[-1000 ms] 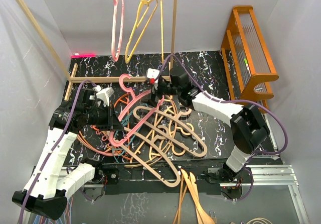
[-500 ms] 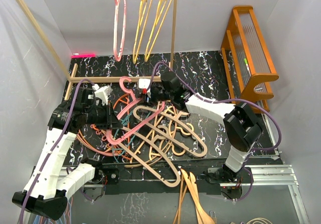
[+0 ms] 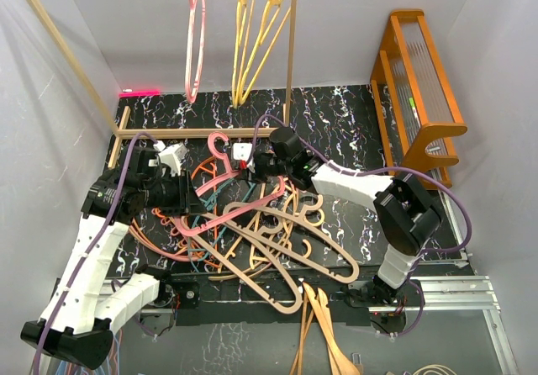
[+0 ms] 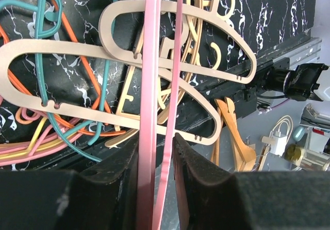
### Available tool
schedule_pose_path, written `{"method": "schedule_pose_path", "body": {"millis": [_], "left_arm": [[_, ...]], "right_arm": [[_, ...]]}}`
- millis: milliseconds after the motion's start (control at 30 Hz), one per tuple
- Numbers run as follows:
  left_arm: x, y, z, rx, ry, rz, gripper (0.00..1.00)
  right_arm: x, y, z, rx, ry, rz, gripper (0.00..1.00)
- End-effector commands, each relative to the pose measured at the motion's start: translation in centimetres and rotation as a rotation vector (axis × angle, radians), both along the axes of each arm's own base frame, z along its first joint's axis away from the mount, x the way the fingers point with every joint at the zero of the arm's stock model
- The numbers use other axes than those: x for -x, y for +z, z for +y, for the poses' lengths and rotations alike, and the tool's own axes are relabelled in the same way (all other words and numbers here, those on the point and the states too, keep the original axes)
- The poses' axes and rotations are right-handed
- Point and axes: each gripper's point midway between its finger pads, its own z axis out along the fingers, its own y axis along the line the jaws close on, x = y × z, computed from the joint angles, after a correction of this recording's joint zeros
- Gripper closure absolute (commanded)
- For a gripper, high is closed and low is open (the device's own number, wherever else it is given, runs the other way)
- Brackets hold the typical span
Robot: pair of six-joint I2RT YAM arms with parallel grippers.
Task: Organize the hangers
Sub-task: Place the hanger at the clothesline.
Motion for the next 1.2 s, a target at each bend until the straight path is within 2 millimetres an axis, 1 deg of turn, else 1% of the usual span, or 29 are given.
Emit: {"method": "schedule_pose_path", "body": {"millis": [0, 167, 233, 367, 467, 567, 633, 667, 700, 767, 800, 867, 933, 1100, 1167], "left_arm": [[2.2, 0.7, 0.0, 0.016, 0.003, 0.053, 0.75], [2.6, 0.9, 0.9, -0.014, 0.048, 0.036, 0.75], [2.6, 0.9, 1.1, -0.018, 0.061, 0.028, 0.76], [1.9, 1.3, 1.4, -0.029, 0.082, -0.010, 0.79], [1.2, 1.6, 1.6, -0.040, 0.099, -0.035, 0.78], [0.2, 1.9, 2.2, -0.075, 0.134, -0.065, 0.66], [-0.6, 2.5, 2.9, -0.105, 0.169, -0.102, 0.55], [-1.0, 2.8, 3.4, -0.130, 0.194, -0.120, 0.49], [-1.5, 3.1, 4.3, -0.169, 0.222, -0.142, 0.46], [-2.3, 3.5, 6.1, -0.256, 0.280, -0.193, 0.42], [-2.6, 3.7, 6.8, -0.285, 0.296, -0.216, 0.41], [-3.2, 4.1, 7.4, -0.310, 0.313, -0.258, 0.40], [-3.7, 4.0, 7.1, -0.306, 0.305, -0.271, 0.40], [-4.8, 3.5, 5.8, -0.260, 0.270, -0.268, 0.44], [-5.1, 3.7, 5.6, -0.247, 0.270, -0.280, 0.45]], "right_arm": [[-3.4, 5.6, -1.1, -0.106, -0.146, -0.130, 0.92], [-4.5, 5.9, -1.9, -0.105, -0.164, -0.154, 0.92], [-4.7, 5.8, -2.0, -0.103, -0.161, -0.159, 0.92], [-4.7, 5.6, -2.1, -0.095, -0.154, -0.169, 0.92], [-4.7, 5.6, -2.1, -0.094, -0.154, -0.171, 0.92], [-4.6, 5.6, -2.1, -0.093, -0.148, -0.167, 0.92], [-4.5, 5.7, -2.0, -0.094, -0.145, -0.166, 0.92], [-4.5, 5.7, -2.1, -0.093, -0.144, -0.168, 0.92], [-4.5, 5.7, -2.0, -0.093, -0.143, -0.167, 0.92], [-4.4, 5.7, -2.1, -0.090, -0.140, -0.170, 0.92], [-4.3, 5.7, -2.1, -0.091, -0.138, -0.170, 0.92], [-4.3, 5.6, -2.1, -0.090, -0.137, -0.168, 0.92], [-4.2, 5.6, -2.1, -0.090, -0.135, -0.167, 0.92], [-4.2, 5.5, -2.1, -0.089, -0.132, -0.168, 0.92], [-4.1, 5.4, -2.2, -0.087, -0.129, -0.168, 0.92]]}}
